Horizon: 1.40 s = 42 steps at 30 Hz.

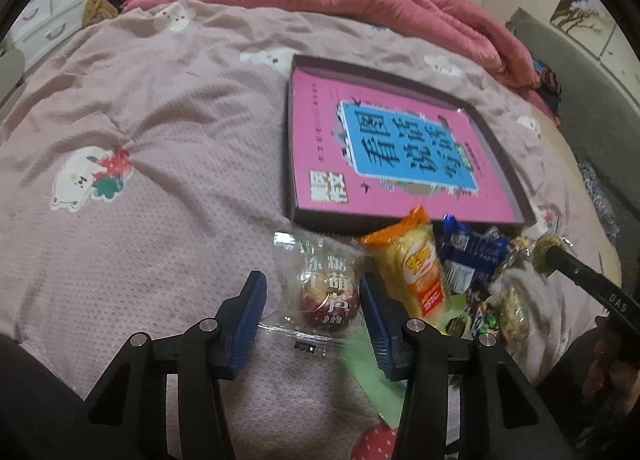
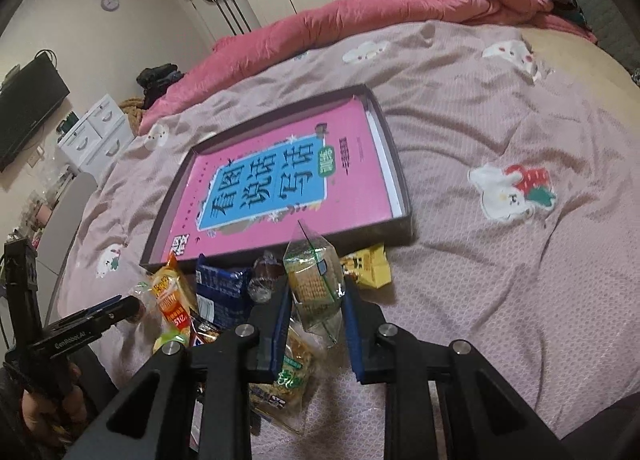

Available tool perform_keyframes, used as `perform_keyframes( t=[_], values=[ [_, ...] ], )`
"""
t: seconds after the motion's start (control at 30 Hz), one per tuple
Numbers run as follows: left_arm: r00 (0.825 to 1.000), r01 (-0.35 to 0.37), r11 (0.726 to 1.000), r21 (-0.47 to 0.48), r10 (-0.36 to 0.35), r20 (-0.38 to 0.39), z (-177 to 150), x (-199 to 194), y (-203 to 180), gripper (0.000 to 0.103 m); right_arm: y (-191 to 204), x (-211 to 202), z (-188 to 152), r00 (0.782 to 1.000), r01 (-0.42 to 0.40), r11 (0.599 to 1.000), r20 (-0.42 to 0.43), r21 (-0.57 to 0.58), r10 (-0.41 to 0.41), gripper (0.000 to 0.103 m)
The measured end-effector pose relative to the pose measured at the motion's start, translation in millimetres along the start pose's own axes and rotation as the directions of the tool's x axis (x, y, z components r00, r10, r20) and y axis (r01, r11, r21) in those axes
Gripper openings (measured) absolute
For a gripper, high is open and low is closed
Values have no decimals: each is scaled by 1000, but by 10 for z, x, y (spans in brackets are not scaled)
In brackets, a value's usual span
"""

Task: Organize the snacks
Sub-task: 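Grasp and lift pastry bag with left tool while right tool lifts wafer bag over tray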

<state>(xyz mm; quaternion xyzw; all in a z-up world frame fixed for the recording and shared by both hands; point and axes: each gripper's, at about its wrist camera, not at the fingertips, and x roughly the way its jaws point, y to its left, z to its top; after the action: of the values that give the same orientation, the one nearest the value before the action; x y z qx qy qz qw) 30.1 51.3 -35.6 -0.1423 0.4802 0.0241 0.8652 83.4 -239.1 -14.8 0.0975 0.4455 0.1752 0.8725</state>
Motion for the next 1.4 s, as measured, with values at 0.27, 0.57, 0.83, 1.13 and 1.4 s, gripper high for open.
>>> perform_keyframes(
  t=[0.27,0.57,0.83,1.13,1.4],
  values=[
    [999,14,1000,-6,-14,37,54,-141,1,25,45,-42,144,998,-9,1000,55,-26,11,25],
    [998,20,998,-63,-24,-60,-22,41,126,44,7,-2,184,998,-27,999,56,-16,28,25],
    [994,37,999,5,-36,-107,-122,108,-74,64,-7,-1,187,997,-31,999,64,-13,31,25],
    [987,-1,1000,-9,-1,-160,-174,289,-43,41,-39,74,365,995,-39,999,94,-7,40,25],
    [1000,10,1000,-18,-10,3,119,-56,-23,41,-68,241,525,994,-58,998,96,-4,58,25]
  ],
)
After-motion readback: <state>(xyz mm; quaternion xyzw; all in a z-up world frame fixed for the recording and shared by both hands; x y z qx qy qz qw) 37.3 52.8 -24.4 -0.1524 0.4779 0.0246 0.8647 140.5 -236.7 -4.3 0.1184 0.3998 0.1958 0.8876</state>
